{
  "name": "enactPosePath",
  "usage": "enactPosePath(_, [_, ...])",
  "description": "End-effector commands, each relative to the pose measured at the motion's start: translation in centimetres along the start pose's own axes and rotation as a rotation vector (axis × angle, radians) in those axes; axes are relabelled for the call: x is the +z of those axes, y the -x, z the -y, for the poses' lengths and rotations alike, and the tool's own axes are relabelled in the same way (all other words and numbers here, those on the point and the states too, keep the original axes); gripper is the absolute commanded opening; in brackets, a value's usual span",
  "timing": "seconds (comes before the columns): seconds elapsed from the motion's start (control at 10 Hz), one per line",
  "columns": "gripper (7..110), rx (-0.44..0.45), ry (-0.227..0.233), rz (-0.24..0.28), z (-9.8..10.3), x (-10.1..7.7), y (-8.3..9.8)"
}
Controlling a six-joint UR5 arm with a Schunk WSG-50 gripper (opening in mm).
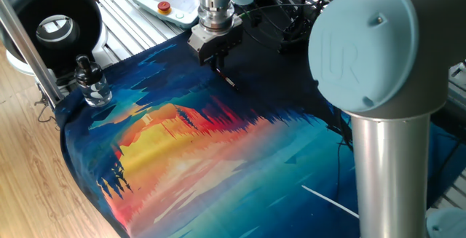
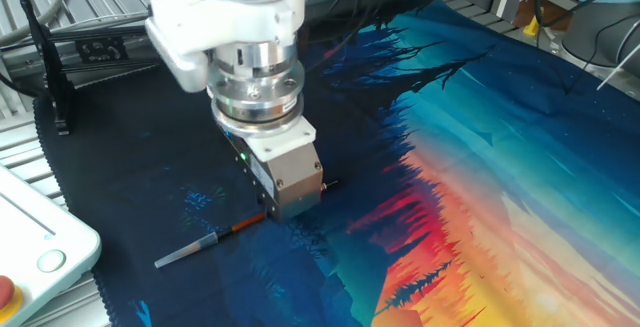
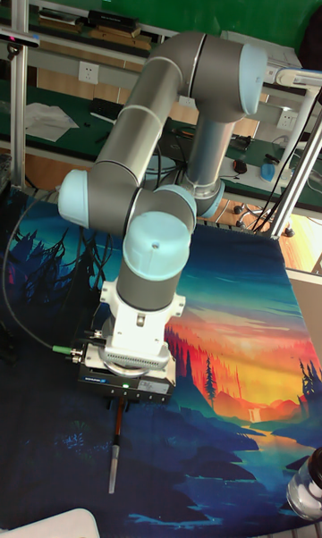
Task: Place the brush on the pen rack
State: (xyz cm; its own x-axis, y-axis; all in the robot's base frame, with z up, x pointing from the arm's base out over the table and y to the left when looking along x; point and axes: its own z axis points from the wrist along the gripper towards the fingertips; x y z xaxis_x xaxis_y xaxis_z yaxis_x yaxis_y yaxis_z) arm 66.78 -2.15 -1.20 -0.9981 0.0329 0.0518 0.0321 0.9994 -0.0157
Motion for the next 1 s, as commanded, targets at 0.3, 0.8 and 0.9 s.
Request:
enactPosePath(0.3, [22,0.028,0.022,-0.147,-1.5,-2.9,-4.0])
enactPosePath(0.8, [22,0.050,-0.026,-0.239,-0.6,-1.9,-5.2])
enactPosePath(0.9, [22,0.045,-0.032,-0.251,-0.5,-1.9,-5.3])
